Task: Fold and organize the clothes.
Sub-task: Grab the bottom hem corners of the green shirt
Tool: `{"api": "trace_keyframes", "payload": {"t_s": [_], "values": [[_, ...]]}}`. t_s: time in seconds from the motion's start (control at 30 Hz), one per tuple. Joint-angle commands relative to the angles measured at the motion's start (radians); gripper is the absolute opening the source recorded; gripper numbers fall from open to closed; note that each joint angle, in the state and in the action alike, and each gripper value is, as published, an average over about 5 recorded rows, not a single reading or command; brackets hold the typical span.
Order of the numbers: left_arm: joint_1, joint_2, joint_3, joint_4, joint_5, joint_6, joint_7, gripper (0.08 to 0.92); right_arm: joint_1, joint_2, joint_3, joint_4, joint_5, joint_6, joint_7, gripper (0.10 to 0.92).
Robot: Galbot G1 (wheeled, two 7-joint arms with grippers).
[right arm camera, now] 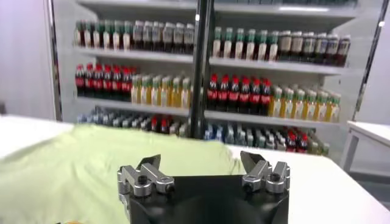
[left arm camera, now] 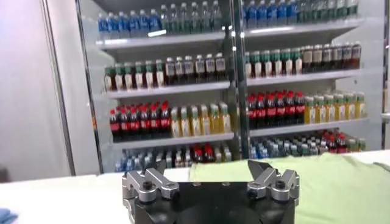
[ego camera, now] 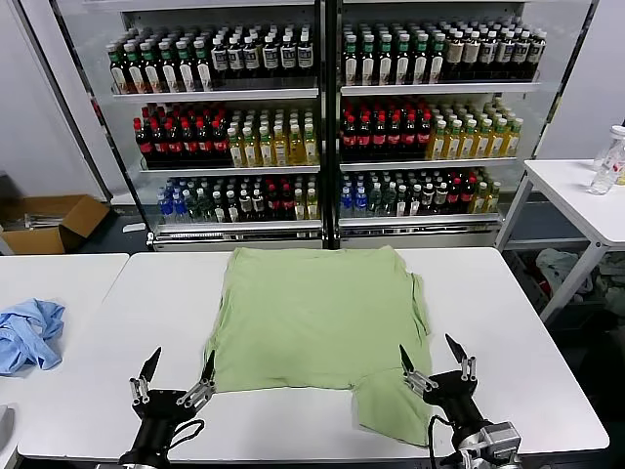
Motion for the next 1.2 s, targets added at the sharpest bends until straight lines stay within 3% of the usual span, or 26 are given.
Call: {"api": "trace_keyframes", "payload": {"t_s": [0.03,0.43,0.8,1.03,1.2], "values": [[-0.090,0.063,0.000,0.083,-0.099,0.187,-0.036,0.822,-0.089,0.019,-0.011,0.000,-0.046,-0.091,0.001,0.823],[-0.214,0.104,0.055,0.236,-0.137,0.339,-0.061,0.823,-0.131,0.047,-0.045,-0.062,-0.036,-0.089,-0.005,0.823],[-0.221,0.106,0.082,0.284,-0.139,0.362,-0.070,0.823,-0.098,0.055,-0.050,-0.089,0.008,-0.114,-0.002,0.812],[-0.222,0.108,0.082,0.315,-0.169,0.363,-0.090,0.818,-0.112,0.059,-0.053,-0.088,0.007,-0.092,0.008,0.630],[-0.217,0.105,0.081,0.317,-0.191,0.363,-0.100,0.708,-0.111,0.056,-0.049,-0.089,0.037,-0.104,0.005,0.491]]}}
